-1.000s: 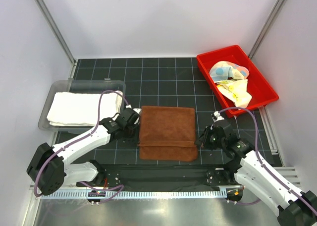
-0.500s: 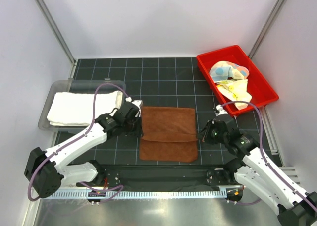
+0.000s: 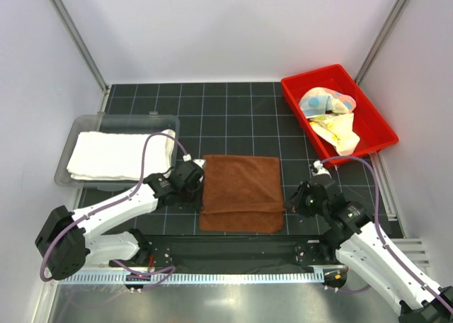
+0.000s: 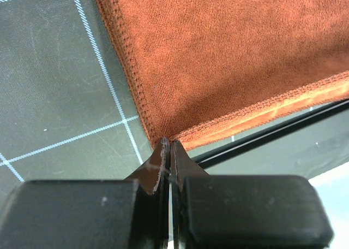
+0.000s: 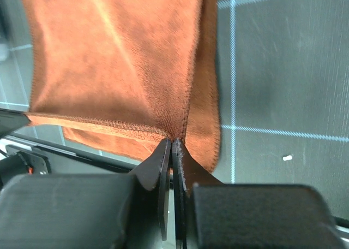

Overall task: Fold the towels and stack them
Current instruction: Fold the towel

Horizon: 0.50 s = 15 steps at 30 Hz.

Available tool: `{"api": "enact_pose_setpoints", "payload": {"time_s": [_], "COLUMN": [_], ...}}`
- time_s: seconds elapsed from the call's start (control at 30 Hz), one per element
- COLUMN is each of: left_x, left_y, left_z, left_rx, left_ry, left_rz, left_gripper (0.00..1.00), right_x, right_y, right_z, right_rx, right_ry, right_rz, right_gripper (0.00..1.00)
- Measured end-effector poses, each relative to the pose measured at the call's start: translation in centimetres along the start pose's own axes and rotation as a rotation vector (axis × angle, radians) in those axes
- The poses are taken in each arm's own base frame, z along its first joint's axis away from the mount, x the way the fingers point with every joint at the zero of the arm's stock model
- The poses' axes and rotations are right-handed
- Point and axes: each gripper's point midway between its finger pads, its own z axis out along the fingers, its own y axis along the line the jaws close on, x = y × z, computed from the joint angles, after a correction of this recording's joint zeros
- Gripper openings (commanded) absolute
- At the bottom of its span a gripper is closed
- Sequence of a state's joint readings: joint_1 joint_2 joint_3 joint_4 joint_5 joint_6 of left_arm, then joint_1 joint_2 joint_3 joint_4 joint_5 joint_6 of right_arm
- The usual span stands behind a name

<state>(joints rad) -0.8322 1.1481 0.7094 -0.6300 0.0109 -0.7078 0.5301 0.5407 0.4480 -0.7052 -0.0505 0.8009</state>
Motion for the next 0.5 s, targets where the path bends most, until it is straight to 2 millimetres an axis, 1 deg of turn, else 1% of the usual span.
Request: {"api": "enact_pose_setpoints", "payload": {"time_s": [0.07, 0.17, 0.27, 0.4, 0.5], "left_x": [0.2, 0.4, 0.9, 2.1, 3.0], "left_y": [0.0, -0.1, -0.4, -0.8, -0.8], "left_z": [0.3, 0.7, 1.1, 1.4, 1.6], "left_rx": [-0.006, -0.010, -0.008, -0.007, -0.014], "left_ry": [0.006, 0.014, 0.026, 0.055, 0.077], "left_rz": [0.003, 0.003, 0.014, 0.041, 0.044], "left_gripper": [0.00, 0.00, 0.10, 0.14, 0.20], "right_x": [0.8, 1.5, 1.7, 1.9, 2.0], "right_y": [-0.6, -1.3, -1.6, -1.8, -1.9], "right_z": [0.3, 0.6, 0.6, 0.4, 0.1], "right_rx": [0.005, 0.016, 0.025, 0.030, 0.024], "right_ry": [0.013, 0.024, 0.032, 0.036, 0.031], "right_rz": [0.012, 0.025, 0.028, 0.029, 0.033], "right_gripper": [0.12, 0.21, 0.22, 0.26, 0.28]}}
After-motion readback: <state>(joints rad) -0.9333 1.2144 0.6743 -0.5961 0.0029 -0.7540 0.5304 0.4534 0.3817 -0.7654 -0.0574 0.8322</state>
